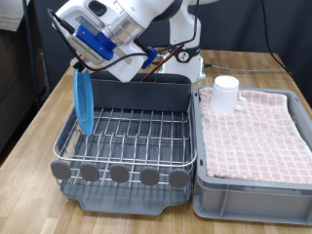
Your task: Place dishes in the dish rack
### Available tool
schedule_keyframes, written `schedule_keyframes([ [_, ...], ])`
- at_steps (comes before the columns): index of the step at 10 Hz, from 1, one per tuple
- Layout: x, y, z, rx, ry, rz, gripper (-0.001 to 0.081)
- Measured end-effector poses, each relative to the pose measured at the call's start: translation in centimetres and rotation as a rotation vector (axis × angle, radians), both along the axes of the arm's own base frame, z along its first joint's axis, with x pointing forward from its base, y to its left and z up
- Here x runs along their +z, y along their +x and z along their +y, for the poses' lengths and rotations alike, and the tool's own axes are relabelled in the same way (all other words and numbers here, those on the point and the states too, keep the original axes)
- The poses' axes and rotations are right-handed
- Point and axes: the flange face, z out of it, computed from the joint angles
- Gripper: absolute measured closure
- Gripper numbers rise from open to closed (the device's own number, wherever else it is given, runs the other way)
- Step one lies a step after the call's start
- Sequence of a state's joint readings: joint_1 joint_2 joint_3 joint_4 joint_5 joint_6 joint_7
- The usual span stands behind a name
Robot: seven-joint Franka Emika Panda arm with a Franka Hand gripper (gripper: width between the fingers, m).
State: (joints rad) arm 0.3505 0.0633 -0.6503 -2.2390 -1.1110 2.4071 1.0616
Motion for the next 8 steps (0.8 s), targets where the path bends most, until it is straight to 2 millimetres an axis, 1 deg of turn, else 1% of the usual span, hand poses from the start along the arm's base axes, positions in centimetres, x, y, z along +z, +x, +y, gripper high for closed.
schedule_keyframes([
  [5,-2.0,-0.2,-0.1,0.005,0.012,0.001,0.0789],
  [8,-2.7,-0.4,-0.1,0.005,0.021,-0.002,0.0789],
])
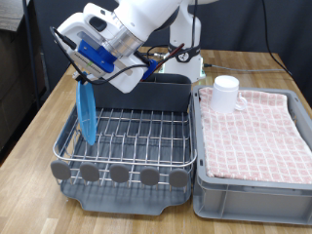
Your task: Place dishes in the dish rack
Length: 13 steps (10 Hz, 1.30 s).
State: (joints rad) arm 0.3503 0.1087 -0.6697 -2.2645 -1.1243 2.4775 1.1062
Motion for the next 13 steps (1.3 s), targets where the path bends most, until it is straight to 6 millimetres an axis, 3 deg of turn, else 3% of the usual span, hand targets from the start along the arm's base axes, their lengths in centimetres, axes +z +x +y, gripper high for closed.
schedule_keyframes([
  [6,-1.3,-0.5,0.2,-0.005,0.023,-0.005,0.0789],
  [7,-1.4,-0.6,0.2,-0.006,0.023,-0.005,0.0759],
  [8,-1.4,-0.6,0.3,-0.006,0.024,-0.005,0.0611],
  [9,-1.4,-0.5,0.3,-0.005,0.024,-0.005,0.0611],
  [10,-1.4,-0.5,0.4,-0.006,0.027,-0.007,0.0447],
  [11,-1.4,-0.4,0.5,-0.020,0.051,-0.008,0.0447],
  [13,-1.1,-0.2,0.8,-0.052,0.144,0.004,0.0108],
])
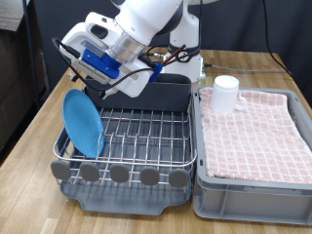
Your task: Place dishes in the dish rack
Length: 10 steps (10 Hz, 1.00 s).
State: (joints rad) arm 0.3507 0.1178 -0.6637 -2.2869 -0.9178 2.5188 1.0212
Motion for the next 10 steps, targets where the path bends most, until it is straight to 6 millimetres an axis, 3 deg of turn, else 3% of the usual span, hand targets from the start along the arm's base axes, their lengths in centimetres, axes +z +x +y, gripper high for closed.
schedule_keyframes([
  [1,0.5,0.1,0.0,-0.005,0.032,0.004,0.0108],
  [2,1.3,0.1,0.0,-0.001,0.064,0.003,0.0027],
  [6,6.0,0.0,0.3,0.045,0.260,-0.022,0.0009],
  [10,10.0,-0.5,1.4,0.089,0.299,-0.038,0.0004],
])
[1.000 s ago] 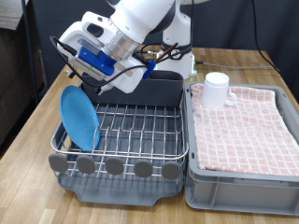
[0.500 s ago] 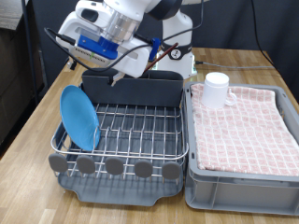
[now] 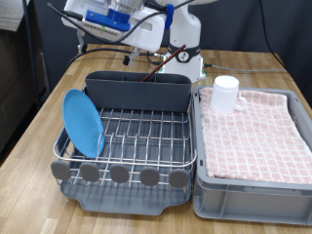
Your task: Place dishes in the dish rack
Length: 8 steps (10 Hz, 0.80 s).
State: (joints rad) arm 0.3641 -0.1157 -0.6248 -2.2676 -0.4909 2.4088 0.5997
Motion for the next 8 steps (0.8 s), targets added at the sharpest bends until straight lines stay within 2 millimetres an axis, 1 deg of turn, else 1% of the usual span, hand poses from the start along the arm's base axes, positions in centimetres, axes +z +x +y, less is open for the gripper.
schedule_keyframes([
  [2,-0.4,-0.2,0.0,-0.015,0.003,0.033,0.0004],
  [3,-0.6,-0.3,0.5,-0.032,0.019,0.069,0.0004],
  [4,-0.8,-0.4,1.4,-0.044,0.047,0.103,0.0004],
  [6,-1.0,-0.3,4.5,-0.040,0.107,0.137,0.0004],
  [8,-1.2,-0.2,8.3,-0.023,0.146,0.147,0.0004],
])
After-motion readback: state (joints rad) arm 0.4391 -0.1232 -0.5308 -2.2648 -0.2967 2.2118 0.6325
